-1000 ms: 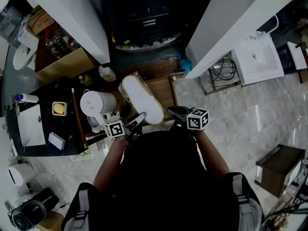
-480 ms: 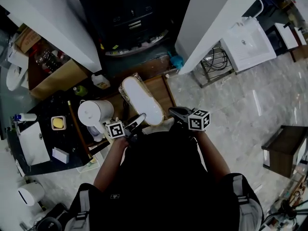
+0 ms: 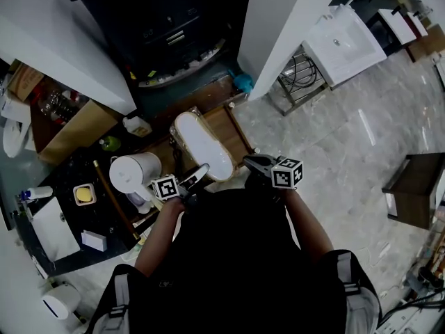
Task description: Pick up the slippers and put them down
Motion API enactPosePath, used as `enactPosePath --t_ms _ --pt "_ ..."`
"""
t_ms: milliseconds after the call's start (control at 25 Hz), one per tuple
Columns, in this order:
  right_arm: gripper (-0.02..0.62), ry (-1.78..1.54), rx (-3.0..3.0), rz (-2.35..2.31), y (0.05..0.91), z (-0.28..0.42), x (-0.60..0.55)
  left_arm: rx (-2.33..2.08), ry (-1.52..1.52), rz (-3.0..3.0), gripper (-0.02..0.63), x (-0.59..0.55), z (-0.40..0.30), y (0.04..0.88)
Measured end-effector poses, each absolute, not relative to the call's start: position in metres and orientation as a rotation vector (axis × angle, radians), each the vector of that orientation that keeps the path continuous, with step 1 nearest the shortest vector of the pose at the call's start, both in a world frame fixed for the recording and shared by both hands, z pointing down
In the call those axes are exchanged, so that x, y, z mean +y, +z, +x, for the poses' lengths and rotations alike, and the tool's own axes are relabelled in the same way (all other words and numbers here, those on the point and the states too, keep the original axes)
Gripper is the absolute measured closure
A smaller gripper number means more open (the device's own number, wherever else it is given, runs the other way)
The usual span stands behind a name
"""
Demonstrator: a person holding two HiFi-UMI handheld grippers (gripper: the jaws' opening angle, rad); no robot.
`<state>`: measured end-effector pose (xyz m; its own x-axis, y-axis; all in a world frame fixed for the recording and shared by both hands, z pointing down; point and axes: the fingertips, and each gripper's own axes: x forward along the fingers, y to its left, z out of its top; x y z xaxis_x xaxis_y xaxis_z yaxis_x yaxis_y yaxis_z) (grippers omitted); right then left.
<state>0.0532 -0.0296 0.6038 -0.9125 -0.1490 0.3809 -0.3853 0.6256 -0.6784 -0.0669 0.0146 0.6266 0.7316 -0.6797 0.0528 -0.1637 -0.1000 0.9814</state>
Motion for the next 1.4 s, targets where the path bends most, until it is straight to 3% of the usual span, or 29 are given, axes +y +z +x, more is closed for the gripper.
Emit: enactPosePath --t_ms 1400 --pt "0.589 1.198 -2.527 0.665 0.607 0.075 -0.008 -0.634 -0.275 1.613 0.515 0.000 -0.071 0.706"
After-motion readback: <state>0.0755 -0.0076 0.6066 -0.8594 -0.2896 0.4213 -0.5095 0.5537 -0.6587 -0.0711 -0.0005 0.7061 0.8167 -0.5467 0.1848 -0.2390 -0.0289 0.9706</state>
